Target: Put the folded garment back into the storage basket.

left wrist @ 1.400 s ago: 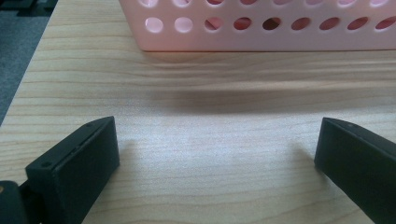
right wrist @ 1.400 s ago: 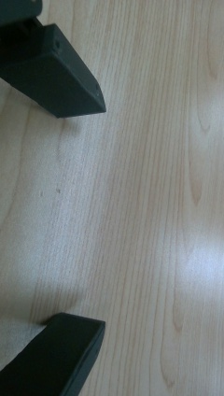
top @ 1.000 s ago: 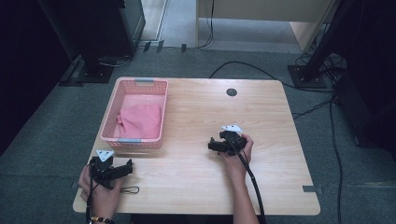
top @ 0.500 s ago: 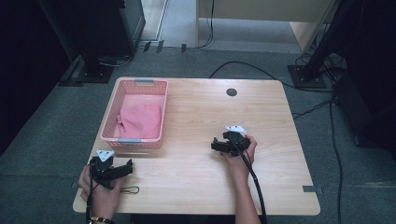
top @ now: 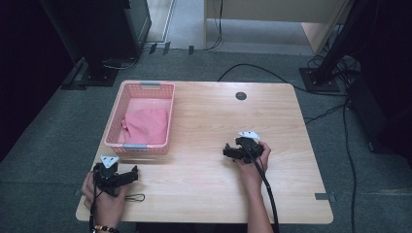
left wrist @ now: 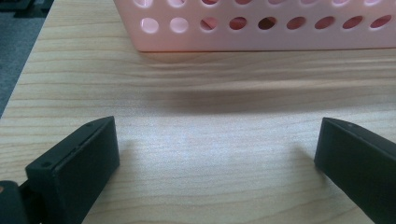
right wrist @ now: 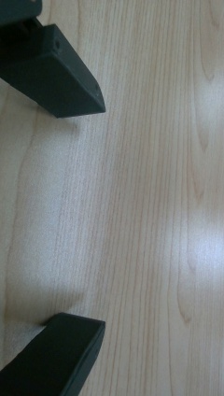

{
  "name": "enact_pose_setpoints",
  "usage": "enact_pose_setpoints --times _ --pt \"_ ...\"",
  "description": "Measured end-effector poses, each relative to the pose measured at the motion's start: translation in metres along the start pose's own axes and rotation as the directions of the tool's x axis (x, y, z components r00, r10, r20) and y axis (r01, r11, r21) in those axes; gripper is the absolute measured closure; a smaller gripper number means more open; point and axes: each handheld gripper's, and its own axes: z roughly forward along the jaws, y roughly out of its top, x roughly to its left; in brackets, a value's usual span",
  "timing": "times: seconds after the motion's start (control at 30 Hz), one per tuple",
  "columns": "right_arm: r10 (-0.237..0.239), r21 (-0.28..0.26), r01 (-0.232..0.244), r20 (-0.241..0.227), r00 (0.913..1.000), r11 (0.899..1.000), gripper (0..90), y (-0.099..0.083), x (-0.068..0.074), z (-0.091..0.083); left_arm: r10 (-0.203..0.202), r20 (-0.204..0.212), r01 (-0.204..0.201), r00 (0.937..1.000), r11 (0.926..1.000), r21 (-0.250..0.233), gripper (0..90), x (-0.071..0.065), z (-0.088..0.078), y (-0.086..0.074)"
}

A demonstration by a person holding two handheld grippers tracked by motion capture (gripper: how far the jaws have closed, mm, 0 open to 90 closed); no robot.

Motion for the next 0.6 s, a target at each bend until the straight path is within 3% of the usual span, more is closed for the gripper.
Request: enact_pose_setpoints --times 0.6 --pt "0.018 -0.001 -0.018 0.018 0.9997 1.000 0.0 -0.003 -0.012 -0.003 0.000 0.000 0.000 1.0000 1.0000 0.000 0.0 0.000 0.000 0.000"
